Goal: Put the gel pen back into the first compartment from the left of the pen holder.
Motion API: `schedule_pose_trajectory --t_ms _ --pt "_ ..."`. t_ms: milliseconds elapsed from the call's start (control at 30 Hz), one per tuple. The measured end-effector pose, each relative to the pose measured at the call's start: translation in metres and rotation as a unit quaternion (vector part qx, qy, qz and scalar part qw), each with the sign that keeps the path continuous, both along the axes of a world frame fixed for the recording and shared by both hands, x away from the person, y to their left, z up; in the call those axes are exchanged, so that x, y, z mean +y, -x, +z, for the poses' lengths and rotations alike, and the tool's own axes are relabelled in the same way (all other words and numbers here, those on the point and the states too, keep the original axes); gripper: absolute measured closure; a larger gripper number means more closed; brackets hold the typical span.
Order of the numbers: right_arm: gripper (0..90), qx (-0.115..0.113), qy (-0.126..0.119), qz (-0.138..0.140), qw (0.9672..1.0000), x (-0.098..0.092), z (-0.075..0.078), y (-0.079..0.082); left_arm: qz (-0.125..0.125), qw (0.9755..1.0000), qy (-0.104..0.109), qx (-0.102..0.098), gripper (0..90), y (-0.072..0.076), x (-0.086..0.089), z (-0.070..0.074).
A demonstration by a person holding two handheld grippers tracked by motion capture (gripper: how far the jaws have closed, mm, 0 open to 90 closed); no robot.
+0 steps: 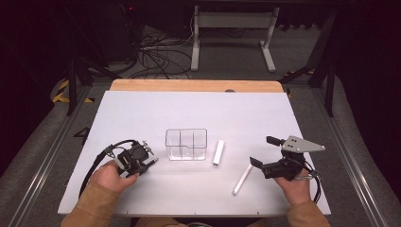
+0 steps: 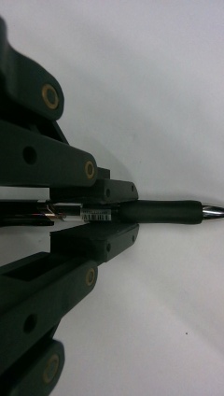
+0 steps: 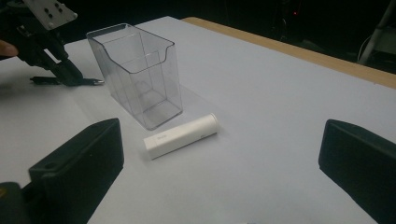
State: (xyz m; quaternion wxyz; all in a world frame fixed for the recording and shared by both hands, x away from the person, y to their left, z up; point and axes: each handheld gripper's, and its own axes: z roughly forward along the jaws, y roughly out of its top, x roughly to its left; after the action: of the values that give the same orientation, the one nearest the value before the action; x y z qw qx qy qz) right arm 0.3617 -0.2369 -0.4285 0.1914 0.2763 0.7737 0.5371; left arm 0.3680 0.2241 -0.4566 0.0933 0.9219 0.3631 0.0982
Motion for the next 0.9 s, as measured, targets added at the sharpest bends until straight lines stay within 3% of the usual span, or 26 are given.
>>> schedule_pose_trajectory --t_ms 133,467,633,900 --pt "0.5 0.000 0.001 -0.001 1.0000 0.000 0.000 0.000 0.006 1.0000 0.006 -0.004 79.2 0.001 0.002 0.003" --pt "0.5 -0.001 0.001 0.000 1.0000 0.000 -0.001 0.000 -0.005 0.9983 0.036 -0.046 79.2 0.008 0.008 0.021" --pt "0.5 -0.001 0.001 -0.001 1.0000 0.000 -0.001 0.000 -0.007 0.9976 0.041 -0.054 79.2 0.010 0.009 0.027" --pt "0.5 0.001 -0.003 0.002 1.0000 0.001 -0.004 0.002 -0.015 0.9948 0.066 -0.077 79.2 0.013 0.010 0.038"
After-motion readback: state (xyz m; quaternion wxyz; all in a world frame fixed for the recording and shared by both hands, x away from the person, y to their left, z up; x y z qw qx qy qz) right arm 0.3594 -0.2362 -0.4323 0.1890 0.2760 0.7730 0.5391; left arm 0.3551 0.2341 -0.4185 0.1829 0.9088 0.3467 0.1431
